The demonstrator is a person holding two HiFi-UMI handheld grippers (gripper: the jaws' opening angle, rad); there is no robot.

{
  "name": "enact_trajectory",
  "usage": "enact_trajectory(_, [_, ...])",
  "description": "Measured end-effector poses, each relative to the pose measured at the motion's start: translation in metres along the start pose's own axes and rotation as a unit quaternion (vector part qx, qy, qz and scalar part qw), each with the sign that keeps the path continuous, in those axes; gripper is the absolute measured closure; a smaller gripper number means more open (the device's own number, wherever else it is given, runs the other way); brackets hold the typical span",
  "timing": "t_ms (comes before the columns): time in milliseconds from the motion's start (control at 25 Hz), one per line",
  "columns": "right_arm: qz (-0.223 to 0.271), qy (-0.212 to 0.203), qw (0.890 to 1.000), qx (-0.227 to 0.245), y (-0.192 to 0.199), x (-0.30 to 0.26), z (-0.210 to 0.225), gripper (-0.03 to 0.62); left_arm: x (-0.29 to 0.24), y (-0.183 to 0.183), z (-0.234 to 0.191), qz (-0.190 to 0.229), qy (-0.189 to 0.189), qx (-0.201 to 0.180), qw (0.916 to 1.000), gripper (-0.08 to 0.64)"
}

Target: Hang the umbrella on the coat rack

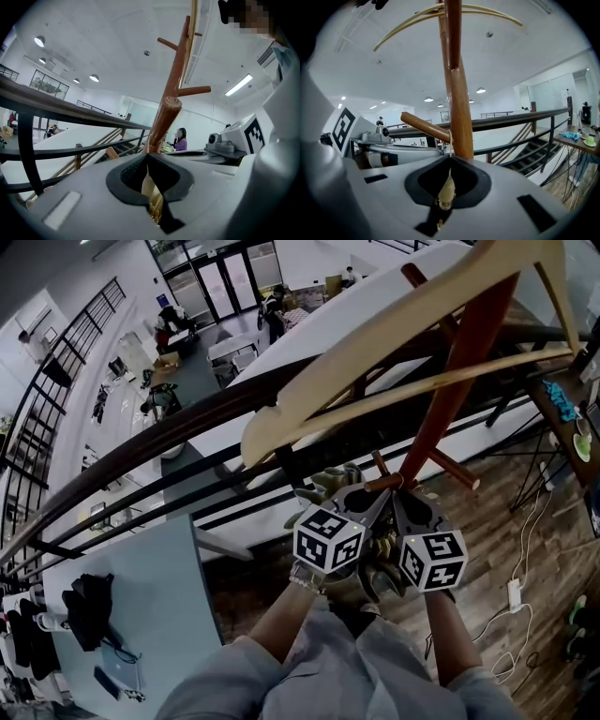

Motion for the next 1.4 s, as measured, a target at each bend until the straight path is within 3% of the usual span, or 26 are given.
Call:
enact_trajectory(280, [0.000,-0.013,1.000,-0.005,0.002,0.000,-0.001,0.586,0.004,0.002,0.001,-0.010,-0.007,-0.018,0.9998,0.553])
enact_trajectory(440, [0.002,-0.022,1.000,-0.010,0.002,0.001,-0.003,0.536,0.010,0.003,-0.001,-0.012,-0.014,-0.018,0.9997,0.552])
enact_trajectory(600, [0.010,-0.025,1.000,-0.008,-0.001,0.006,-0.005,0.525,0.018,0.001,0.001,-0.005,-0.023,-0.019,0.9996,0.552])
enact_trajectory(800, [0.027,-0.023,0.999,-0.013,-0.004,0.019,-0.012,0.525,0.035,-0.002,0.009,0.002,-0.022,-0.038,0.9990,0.552])
enact_trajectory(1080, [0.054,-0.017,0.998,-0.015,-0.015,0.048,-0.018,0.525,0.054,-0.012,0.025,0.029,-0.024,-0.032,0.9988,0.553])
enact_trajectory(1400, [0.077,-0.012,0.997,0.010,-0.033,0.071,-0.026,0.572,0.075,-0.032,0.052,0.064,-0.018,-0.054,0.9963,0.555])
Point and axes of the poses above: the fingertips, and each gripper's own axes: x backward along the fingers, z to its right, y out of its underside, the point moved 7 cm from there along x, backward along the fingers, and after that the axes turned 7 degrees about x, right-handed, at the moved point
